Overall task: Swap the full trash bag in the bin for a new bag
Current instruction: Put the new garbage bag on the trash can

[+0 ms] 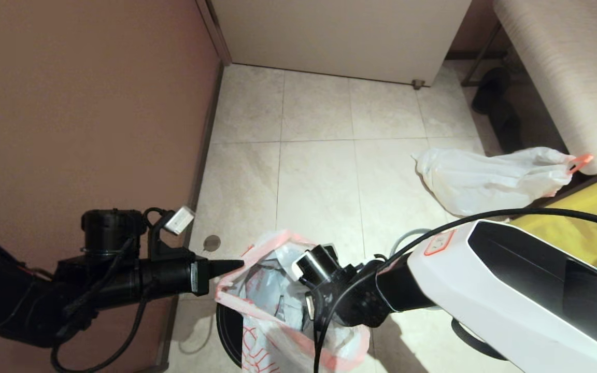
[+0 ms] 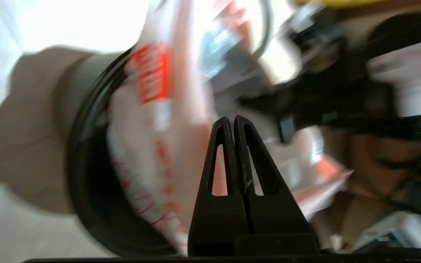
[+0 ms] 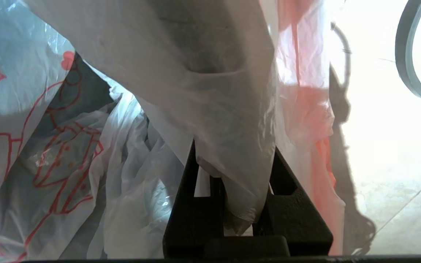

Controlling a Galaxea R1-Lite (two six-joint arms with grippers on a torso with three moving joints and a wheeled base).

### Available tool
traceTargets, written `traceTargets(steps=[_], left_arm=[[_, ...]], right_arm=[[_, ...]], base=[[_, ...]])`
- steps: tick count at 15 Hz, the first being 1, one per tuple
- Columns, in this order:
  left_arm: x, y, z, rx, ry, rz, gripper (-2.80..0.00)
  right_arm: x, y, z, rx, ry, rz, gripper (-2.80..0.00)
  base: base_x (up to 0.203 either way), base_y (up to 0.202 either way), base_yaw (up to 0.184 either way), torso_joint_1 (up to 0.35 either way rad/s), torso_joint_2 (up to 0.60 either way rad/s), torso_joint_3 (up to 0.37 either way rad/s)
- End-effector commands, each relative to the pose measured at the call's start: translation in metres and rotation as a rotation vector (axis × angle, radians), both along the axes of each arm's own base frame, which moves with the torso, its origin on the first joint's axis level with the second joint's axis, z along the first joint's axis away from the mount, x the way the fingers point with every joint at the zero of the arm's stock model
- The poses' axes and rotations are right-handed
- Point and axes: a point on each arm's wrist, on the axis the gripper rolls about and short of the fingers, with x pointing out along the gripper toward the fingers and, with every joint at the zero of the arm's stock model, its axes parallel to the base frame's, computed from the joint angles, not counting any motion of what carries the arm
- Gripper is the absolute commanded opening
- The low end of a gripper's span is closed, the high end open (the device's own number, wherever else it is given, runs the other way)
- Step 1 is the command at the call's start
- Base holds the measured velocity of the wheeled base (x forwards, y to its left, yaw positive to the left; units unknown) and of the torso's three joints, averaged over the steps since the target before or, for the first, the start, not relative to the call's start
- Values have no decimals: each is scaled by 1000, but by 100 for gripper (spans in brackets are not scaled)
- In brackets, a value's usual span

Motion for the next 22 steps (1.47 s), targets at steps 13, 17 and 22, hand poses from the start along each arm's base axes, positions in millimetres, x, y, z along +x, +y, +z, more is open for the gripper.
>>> traceTargets(steps=[13,17,22], left_arm=[[6,-14,-17,76,51,12,-280],[2,-23,-24,82,76,-28,-280],[6,-17,-46,257,171,-39,-280]], right_arm=[[12,-1,-25,-4,-39,-40,-280],[15,0,-34,-4,-42,-40,-280],[27,-10,-51,-44,-42,-65,-280]], base=[[0,0,0,0,0,0],[0,0,0,0,0,0],[0,0,0,0,0,0]])
